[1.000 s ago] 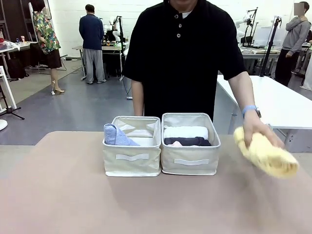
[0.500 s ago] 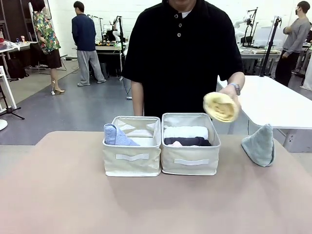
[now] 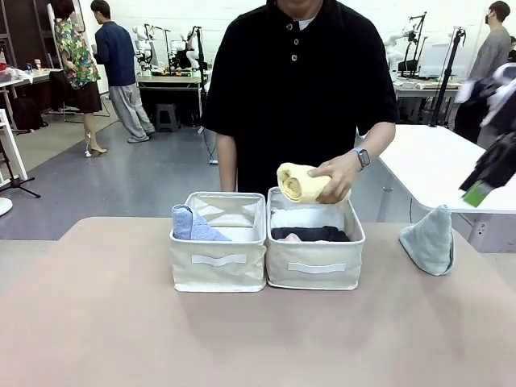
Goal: Sort the towels based on their folding style.
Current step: Pick up another triangle-folded towel from the table and place it in the left Fabric basket.
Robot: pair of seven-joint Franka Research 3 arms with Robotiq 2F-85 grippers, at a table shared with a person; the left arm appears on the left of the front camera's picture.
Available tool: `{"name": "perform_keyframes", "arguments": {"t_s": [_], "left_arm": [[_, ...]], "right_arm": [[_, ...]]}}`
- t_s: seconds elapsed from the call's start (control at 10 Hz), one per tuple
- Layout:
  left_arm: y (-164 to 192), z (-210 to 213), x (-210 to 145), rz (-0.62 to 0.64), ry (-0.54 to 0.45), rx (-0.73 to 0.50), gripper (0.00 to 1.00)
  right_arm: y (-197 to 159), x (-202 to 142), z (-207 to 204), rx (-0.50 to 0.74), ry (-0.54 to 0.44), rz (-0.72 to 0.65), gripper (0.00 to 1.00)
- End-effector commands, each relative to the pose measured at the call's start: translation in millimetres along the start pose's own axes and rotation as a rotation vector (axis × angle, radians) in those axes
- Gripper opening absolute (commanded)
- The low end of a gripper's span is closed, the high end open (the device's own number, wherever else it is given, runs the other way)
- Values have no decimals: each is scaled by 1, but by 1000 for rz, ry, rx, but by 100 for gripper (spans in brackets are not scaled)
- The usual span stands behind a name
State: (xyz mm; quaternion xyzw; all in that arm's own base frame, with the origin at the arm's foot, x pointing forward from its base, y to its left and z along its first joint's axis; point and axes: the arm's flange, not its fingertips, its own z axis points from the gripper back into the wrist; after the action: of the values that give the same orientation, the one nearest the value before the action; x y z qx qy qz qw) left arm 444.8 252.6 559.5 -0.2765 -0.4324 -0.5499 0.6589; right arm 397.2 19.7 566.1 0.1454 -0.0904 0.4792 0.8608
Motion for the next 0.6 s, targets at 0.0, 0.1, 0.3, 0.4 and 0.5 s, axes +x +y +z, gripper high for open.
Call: {"name": "perform_keyframes", "arguments": {"t_s": [0.0,0.1,0.3,0.4,0.5], "left_arm": [[-1,2,1,-3,3,2,100],[-1,2,1,-3,3,2,100],[-1,2,1,-3,3,2,100],[-1,2,1,-3,3,2,100],[-1,2,1,-3,3,2,100]], "right_arm": [[-18,2,-23,-92,35,-128,100],[-19,1,-23,-86,11,-146,100],[-10,7,-19,-47,25,-47,100],[-10,7,-19,-47,25,-47,100],[-10,7,-19,-47,25,-47,100]]}}
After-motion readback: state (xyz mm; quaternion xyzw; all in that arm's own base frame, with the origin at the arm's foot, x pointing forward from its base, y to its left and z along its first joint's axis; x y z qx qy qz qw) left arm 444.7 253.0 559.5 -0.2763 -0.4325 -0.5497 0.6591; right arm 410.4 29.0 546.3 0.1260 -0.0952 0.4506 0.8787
